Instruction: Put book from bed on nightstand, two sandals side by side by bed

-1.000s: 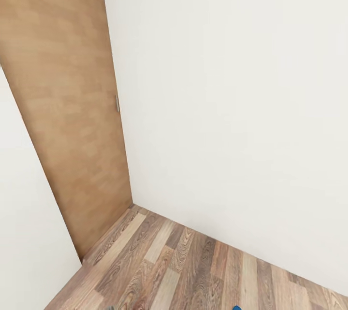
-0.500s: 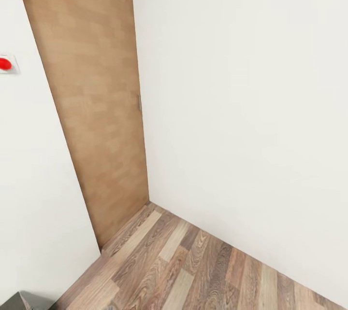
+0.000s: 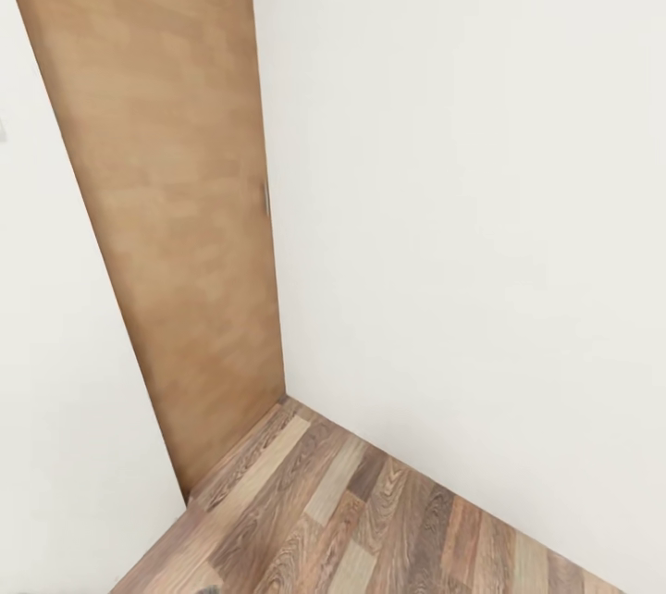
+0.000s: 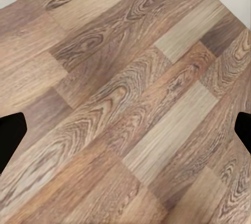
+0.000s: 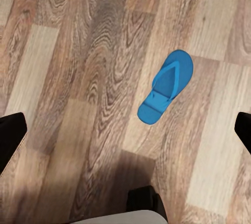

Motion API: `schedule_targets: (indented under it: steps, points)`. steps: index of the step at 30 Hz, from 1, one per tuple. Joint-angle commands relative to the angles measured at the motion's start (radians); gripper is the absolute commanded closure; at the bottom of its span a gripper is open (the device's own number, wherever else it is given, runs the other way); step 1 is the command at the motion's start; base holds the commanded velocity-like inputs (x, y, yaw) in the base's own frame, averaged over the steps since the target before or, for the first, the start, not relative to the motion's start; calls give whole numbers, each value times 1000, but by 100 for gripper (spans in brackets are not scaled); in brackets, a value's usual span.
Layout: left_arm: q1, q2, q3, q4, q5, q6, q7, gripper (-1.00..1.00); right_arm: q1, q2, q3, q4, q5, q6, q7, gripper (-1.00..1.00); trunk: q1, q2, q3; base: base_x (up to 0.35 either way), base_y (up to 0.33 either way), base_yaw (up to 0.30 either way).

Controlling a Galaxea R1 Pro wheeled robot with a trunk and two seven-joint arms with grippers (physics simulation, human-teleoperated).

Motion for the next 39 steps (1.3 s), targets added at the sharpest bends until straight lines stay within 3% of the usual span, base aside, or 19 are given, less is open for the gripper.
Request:
schedule_targets:
  steps: [1, 39]
  points:
    - [-1, 0, 1, 1, 10, -2, -8, -100, 0, -1, 5, -1, -10, -3, 1, -100, 1, 0, -1, 324, 0, 0]
    - [-1, 0, 1, 1, 10, -2, -8, -100, 0, -1, 5, 0, -10, -3, 1, -100, 1, 0, -1, 314, 60, 0]
